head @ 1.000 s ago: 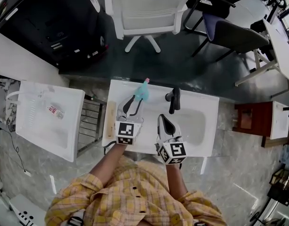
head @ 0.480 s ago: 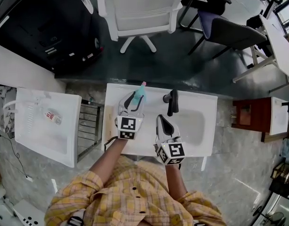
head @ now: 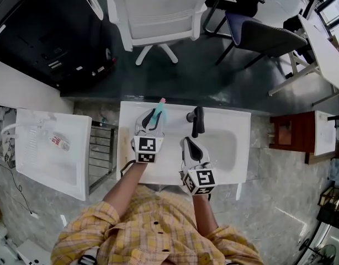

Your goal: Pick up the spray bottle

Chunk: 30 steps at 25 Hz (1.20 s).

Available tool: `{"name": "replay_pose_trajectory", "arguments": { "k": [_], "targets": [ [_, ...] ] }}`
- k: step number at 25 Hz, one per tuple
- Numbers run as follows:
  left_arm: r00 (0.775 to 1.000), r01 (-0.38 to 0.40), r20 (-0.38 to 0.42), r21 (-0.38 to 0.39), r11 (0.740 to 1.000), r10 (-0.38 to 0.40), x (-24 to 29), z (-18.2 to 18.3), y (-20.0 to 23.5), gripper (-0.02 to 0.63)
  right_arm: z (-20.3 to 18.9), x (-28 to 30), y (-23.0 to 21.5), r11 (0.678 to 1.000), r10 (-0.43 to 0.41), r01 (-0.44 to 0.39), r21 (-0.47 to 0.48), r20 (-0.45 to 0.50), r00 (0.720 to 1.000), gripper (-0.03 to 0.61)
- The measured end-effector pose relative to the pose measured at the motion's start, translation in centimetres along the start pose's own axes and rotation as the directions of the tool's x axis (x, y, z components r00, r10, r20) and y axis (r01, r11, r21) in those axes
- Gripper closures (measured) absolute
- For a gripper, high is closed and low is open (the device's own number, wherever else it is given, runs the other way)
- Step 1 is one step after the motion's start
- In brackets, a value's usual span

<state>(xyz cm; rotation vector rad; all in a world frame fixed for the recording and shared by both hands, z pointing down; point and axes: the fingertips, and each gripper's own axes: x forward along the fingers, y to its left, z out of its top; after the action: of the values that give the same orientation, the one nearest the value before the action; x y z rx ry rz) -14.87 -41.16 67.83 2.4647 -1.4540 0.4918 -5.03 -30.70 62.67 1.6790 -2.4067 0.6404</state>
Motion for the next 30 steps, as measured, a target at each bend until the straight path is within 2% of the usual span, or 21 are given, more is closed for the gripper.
{"name": "replay_pose_trajectory", "arguments": {
  "k": [6,17,30],
  "targets": [
    [1.000,-0.009,-0.005,-0.014,1.000,0.009,-0.7,0.0,-0.4,0.517,0.1,-0.8,-0.5,1.000,-0.012,0.012,-0.010,0.005,1.000,0.578],
    [0.998,-0.047,0.038,-0.016,0.999,0.047,-3.5,1.7,-1.9,0.517,1.4,-3.4,-0.3,0.999,0.026,-0.025,-0.033,0.033,0.999,0.579],
    [0.992,-0.085,0.086,-0.061,0.995,0.090,-8.3,3.9,-4.4,0.517,3.7,-7.2,-0.5,0.997,0.065,-0.062,-0.052,0.067,0.996,0.580]
  ]
}}
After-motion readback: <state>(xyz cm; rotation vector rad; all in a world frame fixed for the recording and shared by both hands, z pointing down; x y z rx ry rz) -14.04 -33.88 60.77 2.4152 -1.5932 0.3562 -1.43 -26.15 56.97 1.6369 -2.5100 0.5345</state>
